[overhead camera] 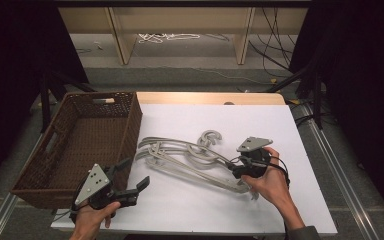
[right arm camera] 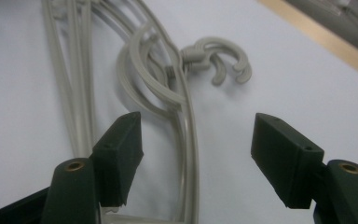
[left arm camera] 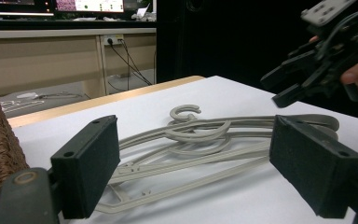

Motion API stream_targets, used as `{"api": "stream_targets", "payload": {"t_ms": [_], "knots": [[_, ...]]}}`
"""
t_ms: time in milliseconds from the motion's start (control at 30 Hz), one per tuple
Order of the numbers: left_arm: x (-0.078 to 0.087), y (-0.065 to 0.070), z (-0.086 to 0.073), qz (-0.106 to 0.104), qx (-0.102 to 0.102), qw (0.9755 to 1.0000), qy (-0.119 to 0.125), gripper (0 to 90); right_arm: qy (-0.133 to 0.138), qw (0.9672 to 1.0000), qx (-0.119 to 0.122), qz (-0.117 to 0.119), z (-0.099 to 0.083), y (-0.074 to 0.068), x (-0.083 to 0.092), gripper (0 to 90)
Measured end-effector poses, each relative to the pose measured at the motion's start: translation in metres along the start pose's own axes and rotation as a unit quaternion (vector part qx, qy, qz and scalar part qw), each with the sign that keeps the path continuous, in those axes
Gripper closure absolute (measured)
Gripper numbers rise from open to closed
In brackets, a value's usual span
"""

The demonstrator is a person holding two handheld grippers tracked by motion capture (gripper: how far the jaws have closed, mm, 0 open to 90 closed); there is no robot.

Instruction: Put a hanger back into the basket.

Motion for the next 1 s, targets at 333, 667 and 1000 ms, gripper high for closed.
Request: {"api": "stream_targets", "payload": {"t_ms": [333,667,1000], "knots": [[0.0,0.0,0.0,0.0,0.0,1.0,-0.001,15.5,-0.055,0.9983,0.01,0.015,0.004,0.012,-0.03,45.9],[0.0,0.002,0.0,-0.003,-0.002,1.0,-0.005,15.5,-0.1,0.9943,0.017,0.032,0.012,0.015,-0.05,58.9],[0.0,0.001,0.0,-0.004,-0.001,1.0,-0.004,15.5,-0.13,0.9908,0.017,0.033,0.015,0.018,-0.066,68.5]]}}
Point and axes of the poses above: each handheld gripper's, and its own axes: x roughly backward along the jaws, z roughly out of its top, y roughly to its right, the point moved 3 cm from there along -x, roughly forward along the jaws, and after that the axes turned 7 degrees about z, right-handed, at the moved point
